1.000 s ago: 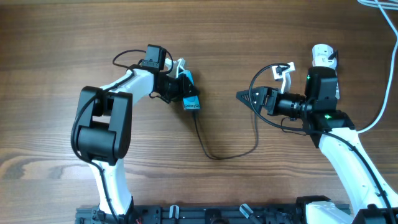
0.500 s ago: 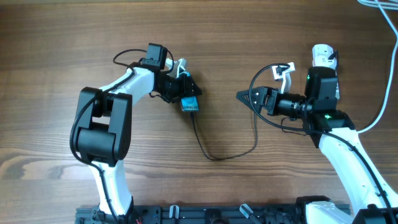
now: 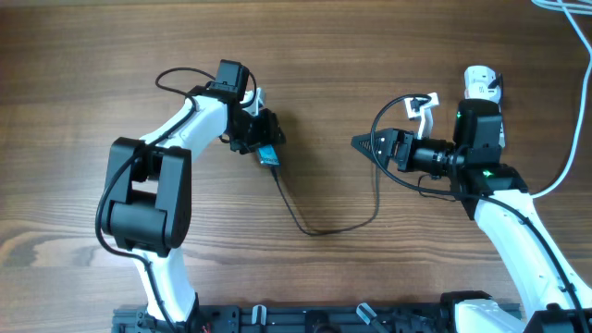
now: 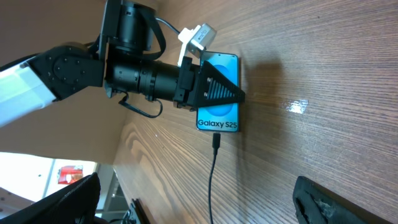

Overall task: Plug charger to phone and switch on socket
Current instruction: 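Lower the phone with the left gripper and lay it on the table, then move the right gripper toward the power strip switch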

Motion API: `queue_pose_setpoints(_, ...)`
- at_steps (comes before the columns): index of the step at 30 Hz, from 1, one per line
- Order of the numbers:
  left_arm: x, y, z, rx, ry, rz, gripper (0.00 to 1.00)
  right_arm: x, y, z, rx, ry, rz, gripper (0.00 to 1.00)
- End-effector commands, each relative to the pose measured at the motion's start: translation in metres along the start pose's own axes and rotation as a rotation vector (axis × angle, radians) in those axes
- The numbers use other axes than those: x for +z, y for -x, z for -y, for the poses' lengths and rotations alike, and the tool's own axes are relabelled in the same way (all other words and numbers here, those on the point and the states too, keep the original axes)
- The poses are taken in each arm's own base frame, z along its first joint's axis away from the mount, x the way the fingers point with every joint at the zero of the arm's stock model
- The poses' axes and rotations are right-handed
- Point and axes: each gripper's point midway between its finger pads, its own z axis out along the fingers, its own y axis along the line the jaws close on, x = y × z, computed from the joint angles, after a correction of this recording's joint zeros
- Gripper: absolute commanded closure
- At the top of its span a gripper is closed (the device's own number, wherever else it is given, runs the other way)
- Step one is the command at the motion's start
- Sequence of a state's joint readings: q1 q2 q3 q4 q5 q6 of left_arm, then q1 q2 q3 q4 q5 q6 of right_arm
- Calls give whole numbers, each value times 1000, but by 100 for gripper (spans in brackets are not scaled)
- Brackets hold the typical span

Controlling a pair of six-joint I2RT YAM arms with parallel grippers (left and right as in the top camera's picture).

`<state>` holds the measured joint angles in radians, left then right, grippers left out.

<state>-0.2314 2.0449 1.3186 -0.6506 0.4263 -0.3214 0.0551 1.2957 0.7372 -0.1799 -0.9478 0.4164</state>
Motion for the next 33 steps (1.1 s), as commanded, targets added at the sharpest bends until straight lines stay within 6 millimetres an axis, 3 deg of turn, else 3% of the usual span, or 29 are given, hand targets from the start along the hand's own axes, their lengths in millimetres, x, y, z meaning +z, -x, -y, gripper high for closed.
queue_pose_setpoints(1, 24, -16, -69, -61, 273, -36, 41, -4, 6, -5, -46, -3, 20, 0)
queue_pose_setpoints(3, 24, -16, -69, -61, 272, -36, 37, -4, 6, -5, -46, -3, 20, 0)
queue_pose_setpoints(24, 23, -20, -70, -67, 279, -50, 34, -4, 6, -4, -45, -12, 24, 0)
queue_pose_setpoints(33, 19, -30, -72, -80, 291, -87, 32, -8, 13, 32, -11, -215, 80, 0)
